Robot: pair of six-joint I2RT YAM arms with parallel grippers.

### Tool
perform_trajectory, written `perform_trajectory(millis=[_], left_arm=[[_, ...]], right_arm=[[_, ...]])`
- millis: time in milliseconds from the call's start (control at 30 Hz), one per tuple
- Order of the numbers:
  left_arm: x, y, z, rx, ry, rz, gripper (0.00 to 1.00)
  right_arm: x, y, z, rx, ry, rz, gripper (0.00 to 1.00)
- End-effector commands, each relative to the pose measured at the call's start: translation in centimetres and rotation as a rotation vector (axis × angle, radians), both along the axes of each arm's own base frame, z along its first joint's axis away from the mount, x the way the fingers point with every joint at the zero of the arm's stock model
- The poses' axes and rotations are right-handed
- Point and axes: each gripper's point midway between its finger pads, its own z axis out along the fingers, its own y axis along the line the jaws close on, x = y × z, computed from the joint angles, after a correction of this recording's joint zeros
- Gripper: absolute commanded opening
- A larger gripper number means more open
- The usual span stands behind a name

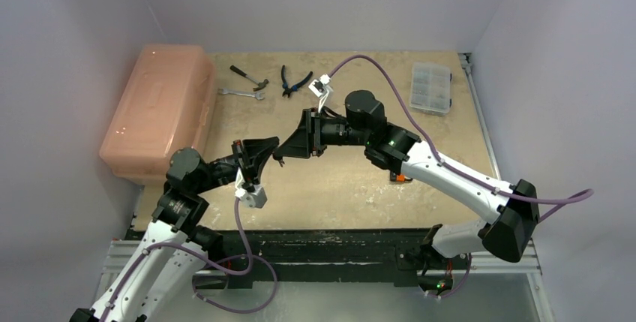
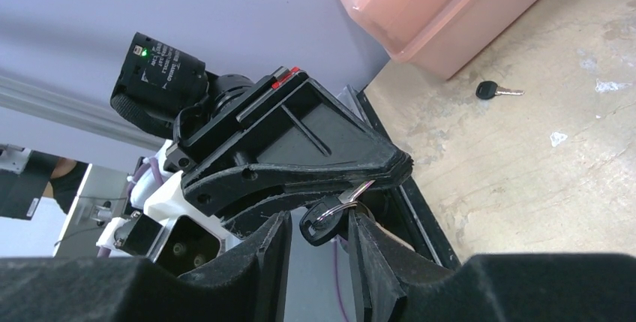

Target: Unlock with the key

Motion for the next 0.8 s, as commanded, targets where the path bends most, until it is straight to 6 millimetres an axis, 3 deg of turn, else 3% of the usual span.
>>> perform_trajectory(millis=[0, 167, 300, 533, 767], left_arm=[[-0.1, -0.2, 0.7, 0.0, -0.058, -0.006, 0.0], [0.0, -0.2, 0.6, 0.0, -0.059, -0.004, 0.0], [0.0, -0.2, 0.4, -0.002, -0.063, -0.003, 0.0], [0.3, 0.0, 0.2, -0.007, -0.062, 0.017, 0.0], [0.4, 0.0, 0.2, -0.01, -0.065, 0.024, 0.0]], right_arm=[[-0.3, 0.3, 1.9, 0.067, -0.024, 0.031, 0.39], [-0.1, 0.5, 1.1, 0.051, -0.008, 0.027, 0.36], [-0.1, 0.7, 0.4, 0.04, 0.003, 0.029, 0.28], [-0.3, 0.7, -0.5, 0.026, 0.013, 0.03, 0.0], [-0.4, 0.4, -0.8, 0.038, 0.001, 0.015, 0.0]])
